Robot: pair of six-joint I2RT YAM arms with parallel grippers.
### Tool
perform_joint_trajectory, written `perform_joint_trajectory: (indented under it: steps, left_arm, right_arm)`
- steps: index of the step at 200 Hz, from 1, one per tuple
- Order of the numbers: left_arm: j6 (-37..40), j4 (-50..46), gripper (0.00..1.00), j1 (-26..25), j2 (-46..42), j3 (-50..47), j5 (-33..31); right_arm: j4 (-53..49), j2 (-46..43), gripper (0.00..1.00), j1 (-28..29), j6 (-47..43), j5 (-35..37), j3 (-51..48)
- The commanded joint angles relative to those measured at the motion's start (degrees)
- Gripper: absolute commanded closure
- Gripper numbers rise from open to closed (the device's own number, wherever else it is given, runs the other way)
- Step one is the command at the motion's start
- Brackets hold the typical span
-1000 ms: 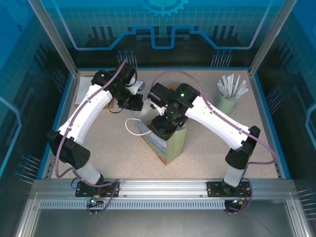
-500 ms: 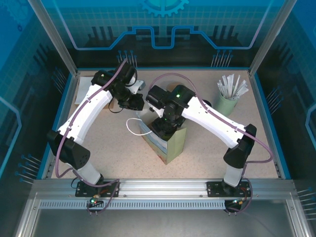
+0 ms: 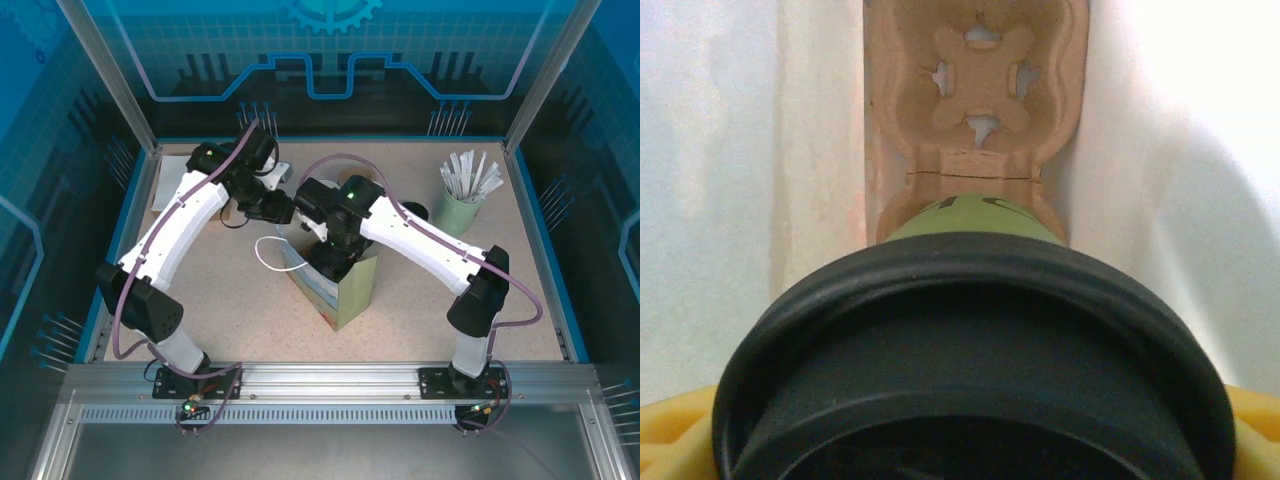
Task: Pack the takeout coffee
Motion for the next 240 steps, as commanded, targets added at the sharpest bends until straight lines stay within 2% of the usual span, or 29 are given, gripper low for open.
perform_joint_trajectory:
  steps: [1, 60, 119, 240]
  left_arm:
    - [0.9, -1.6, 0.62, -0.3, 0.8, -1.3, -3.4]
    - [0.8, -1.4, 0.60, -0.2, 0.7, -1.3, -3.8]
    - [0.3, -0.9, 0.58, -0.2, 0.6, -0.2, -0.7]
    - [0.6, -1.7, 0.54, -0.2, 1.3, 0.4, -2.2]
  right_arm:
    - [0.9, -0.2, 0.16, -0.8, -0.9, -0.3, -1.4]
    - [3.0, -0.7, 0.16, -1.0, -1.2, -0.4, -4.7]
    - [4.6, -0.1, 0.16, -1.3, -1.7, -0.4, -6.5]
    - [12.0, -0.4, 0.16, -2.4, -3.2, -2.2, -15.4]
